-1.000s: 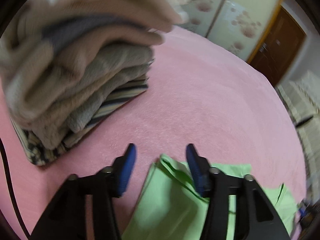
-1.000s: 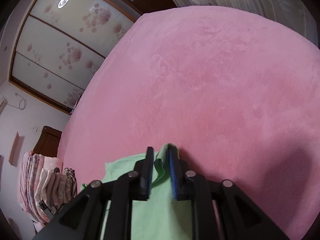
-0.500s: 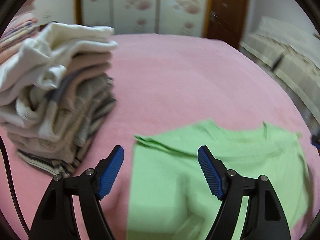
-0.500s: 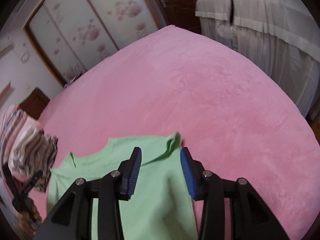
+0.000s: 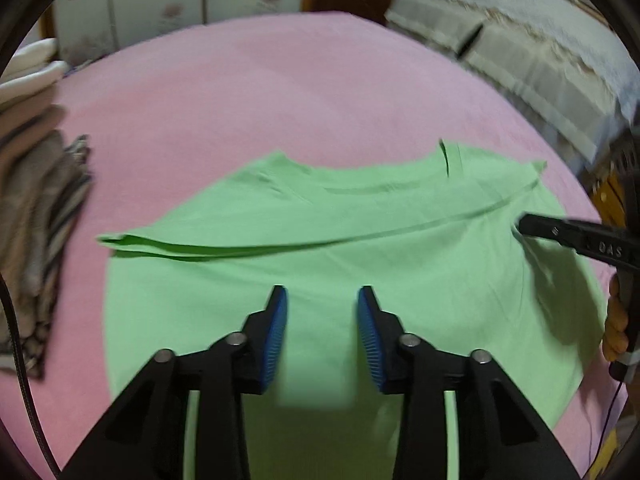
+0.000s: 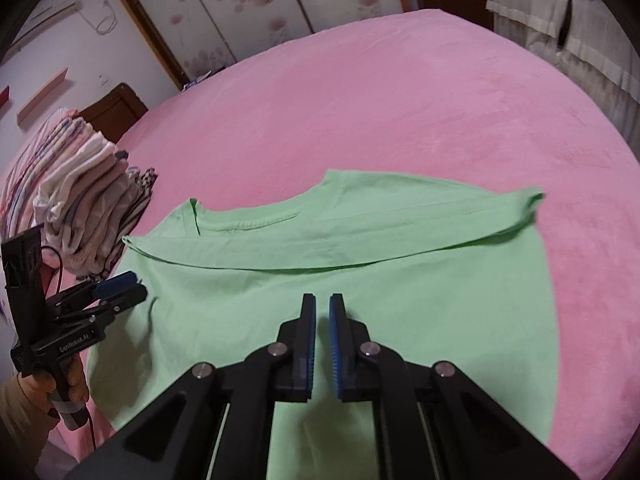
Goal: Fold small clothes
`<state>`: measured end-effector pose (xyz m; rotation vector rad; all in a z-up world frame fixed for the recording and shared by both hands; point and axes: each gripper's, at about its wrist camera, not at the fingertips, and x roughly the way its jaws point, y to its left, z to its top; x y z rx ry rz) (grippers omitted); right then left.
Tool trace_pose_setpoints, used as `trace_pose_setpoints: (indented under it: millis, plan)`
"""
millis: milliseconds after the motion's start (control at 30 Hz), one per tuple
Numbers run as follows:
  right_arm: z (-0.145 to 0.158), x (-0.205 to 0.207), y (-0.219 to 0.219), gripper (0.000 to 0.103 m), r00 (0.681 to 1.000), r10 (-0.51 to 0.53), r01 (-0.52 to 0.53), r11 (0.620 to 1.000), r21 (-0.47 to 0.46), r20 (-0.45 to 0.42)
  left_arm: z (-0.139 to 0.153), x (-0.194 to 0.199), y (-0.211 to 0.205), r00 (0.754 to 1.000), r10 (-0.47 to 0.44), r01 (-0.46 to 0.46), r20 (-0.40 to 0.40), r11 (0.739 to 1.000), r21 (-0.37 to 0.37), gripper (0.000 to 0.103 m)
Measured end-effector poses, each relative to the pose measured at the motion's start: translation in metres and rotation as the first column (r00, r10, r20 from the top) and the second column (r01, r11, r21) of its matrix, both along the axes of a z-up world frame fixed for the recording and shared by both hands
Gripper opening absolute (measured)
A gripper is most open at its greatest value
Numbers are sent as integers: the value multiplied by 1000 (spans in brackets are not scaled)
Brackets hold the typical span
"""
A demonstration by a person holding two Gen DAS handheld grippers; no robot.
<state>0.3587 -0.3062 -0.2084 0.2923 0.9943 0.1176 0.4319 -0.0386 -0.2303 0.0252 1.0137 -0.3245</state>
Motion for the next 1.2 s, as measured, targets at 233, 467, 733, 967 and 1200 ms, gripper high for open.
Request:
trace_pose_setpoints:
  millis: [233,467,733,967,1200]
  plan:
    - [-17,31,12,7,1000,-4,2,996,-90,-23,-14,16,-16,1000,-17,17,-2,1000,25,31]
    - [-13,63,5,6,999,-54,54,991,-122,1,-11,42,-10,997,60,-61,39,998,24,31]
    - [-1,85,-21,7,987,-153,156,983,-93,41,-3,69,17,967,241,-241,83,970,-6,31]
    - [24,73,-46,7,982,-163,166,986,-27,99,9,69,62,941,329,-324,78,943,-72,33]
    - [34,54,-92,8,987,-146,148,989,-22,73,11,50,112,950,304,-302,65,953,-40,49]
